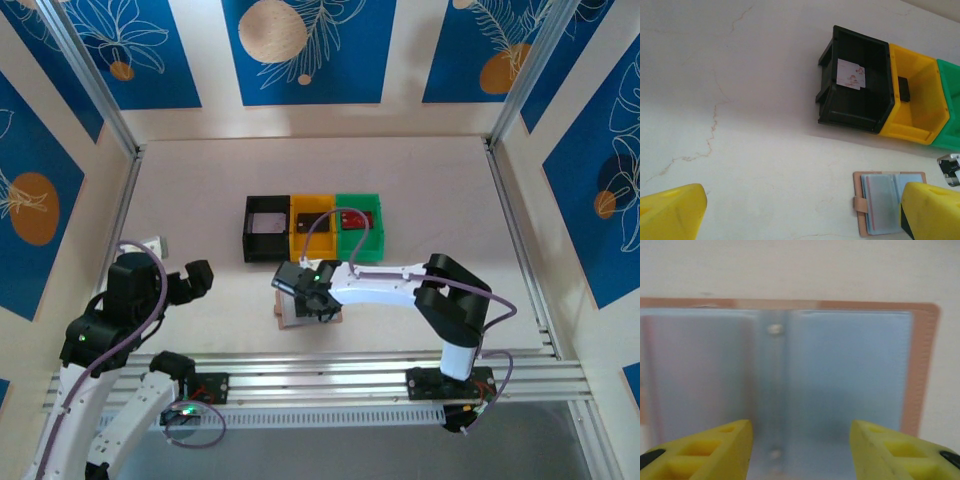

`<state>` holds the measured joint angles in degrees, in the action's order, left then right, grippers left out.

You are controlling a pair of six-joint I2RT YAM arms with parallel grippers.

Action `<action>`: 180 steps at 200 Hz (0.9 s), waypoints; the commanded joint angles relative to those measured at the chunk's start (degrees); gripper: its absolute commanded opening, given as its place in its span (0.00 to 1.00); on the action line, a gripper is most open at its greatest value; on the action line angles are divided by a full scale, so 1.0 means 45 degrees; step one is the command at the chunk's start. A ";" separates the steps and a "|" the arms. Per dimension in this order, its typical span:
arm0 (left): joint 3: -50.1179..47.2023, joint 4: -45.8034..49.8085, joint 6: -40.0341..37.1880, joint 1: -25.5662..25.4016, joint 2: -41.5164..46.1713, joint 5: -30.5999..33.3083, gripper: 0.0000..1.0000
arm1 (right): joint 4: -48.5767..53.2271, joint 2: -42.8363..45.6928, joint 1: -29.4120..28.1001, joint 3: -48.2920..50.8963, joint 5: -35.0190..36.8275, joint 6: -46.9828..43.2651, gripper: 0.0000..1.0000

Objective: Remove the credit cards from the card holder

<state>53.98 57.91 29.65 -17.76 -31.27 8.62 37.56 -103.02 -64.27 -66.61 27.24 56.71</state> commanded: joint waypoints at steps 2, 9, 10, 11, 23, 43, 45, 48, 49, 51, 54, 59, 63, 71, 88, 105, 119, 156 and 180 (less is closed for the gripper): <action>-0.0100 -0.0018 -0.0065 -0.0055 -0.0064 -0.0139 1.00 | -0.0690 0.0733 -0.0157 0.0424 -0.0383 -0.0305 0.57; -0.0100 -0.0037 -0.0065 -0.0043 -0.0083 -0.0139 1.00 | -0.0931 0.0750 -0.0289 0.0346 -0.0616 -0.0482 0.59; -0.0100 -0.0046 -0.0065 -0.0050 -0.0083 -0.0139 1.00 | -0.0948 0.0748 -0.0318 0.0318 -0.0630 -0.0497 0.59; -0.0100 -0.0051 -0.0065 -0.0044 -0.0083 -0.0139 1.00 | -0.0956 0.0748 -0.0342 0.0294 -0.0637 -0.0514 0.59; -0.0100 -0.0052 -0.0065 -0.0056 -0.0103 -0.0158 1.00 | -0.0866 0.0510 -0.0586 -0.0130 -0.0691 -0.0588 0.62; -0.0090 -0.0019 -0.0051 -0.0039 -0.0084 -0.0120 1.00 | -0.0481 -0.0250 -0.0983 -0.0950 -0.0624 -0.0588 0.65; -0.0093 -0.0003 -0.0047 -0.0038 -0.0083 -0.0119 1.00 | -0.0448 -0.0309 -0.1009 -0.1001 -0.0625 -0.0580 0.65; -0.0082 0.0002 -0.0046 -0.0045 -0.0069 -0.0119 1.00 | -0.0397 -0.0443 -0.1047 -0.1107 -0.0608 -0.0559 0.65; -0.0081 -0.0008 -0.0046 -0.0051 -0.0066 -0.0119 1.00 | -0.0378 -0.0484 -0.1058 -0.1141 -0.0597 -0.0536 0.65; -0.0081 -0.0010 -0.0051 -0.0041 -0.0064 -0.0119 1.00 | -0.0349 -0.0563 -0.1091 -0.1190 -0.0588 -0.0508 0.65; -0.0081 -0.0009 -0.0046 -0.0038 -0.0054 -0.0114 1.00 | -0.0282 -0.0680 -0.1116 -0.1269 -0.0564 -0.0472 0.66; -0.0082 0.0001 -0.0046 -0.0052 -0.0044 -0.0119 1.00 | -0.0216 -0.0857 -0.1143 -0.1358 -0.0581 -0.0419 0.66; -0.0081 -0.0003 -0.0046 -0.0040 -0.0026 -0.0119 1.00 | -0.0189 -0.0979 -0.1147 -0.1423 -0.0593 -0.0366 0.66; -0.0081 0.0005 -0.0046 -0.0050 -0.0004 -0.0100 1.00 | -0.0193 -0.1158 -0.1151 -0.1482 -0.0653 -0.0302 0.66; -0.0095 0.0000 -0.0046 -0.0047 -0.0003 -0.0100 1.00 | -0.0222 -0.1351 -0.1167 -0.1506 -0.0549 -0.0267 0.66; -0.0092 -0.0005 -0.0046 -0.0038 -0.0029 -0.0119 1.00 | -0.0145 -0.1480 -0.1121 -0.1564 -0.0346 -0.0294 0.66; -0.0090 -0.0020 -0.0066 -0.0043 -0.0044 -0.0138 1.00 | -0.0071 -0.1593 -0.1060 -0.1584 -0.0269 -0.0327 0.66; -0.0100 -0.0048 -0.0065 -0.0044 -0.0064 -0.0139 1.00 | 0.0146 -0.1958 -0.1070 -0.1981 -0.0193 -0.0607 0.66; -0.0095 -0.0028 -0.0077 -0.0053 -0.0064 -0.0139 1.00 | 0.0227 -0.2058 -0.1091 -0.2037 -0.0011 -0.0607 0.65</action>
<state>53.89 57.91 29.63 -17.76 -31.62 8.62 36.62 -110.96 -69.21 -74.54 25.52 54.30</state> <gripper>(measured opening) 0.996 0.656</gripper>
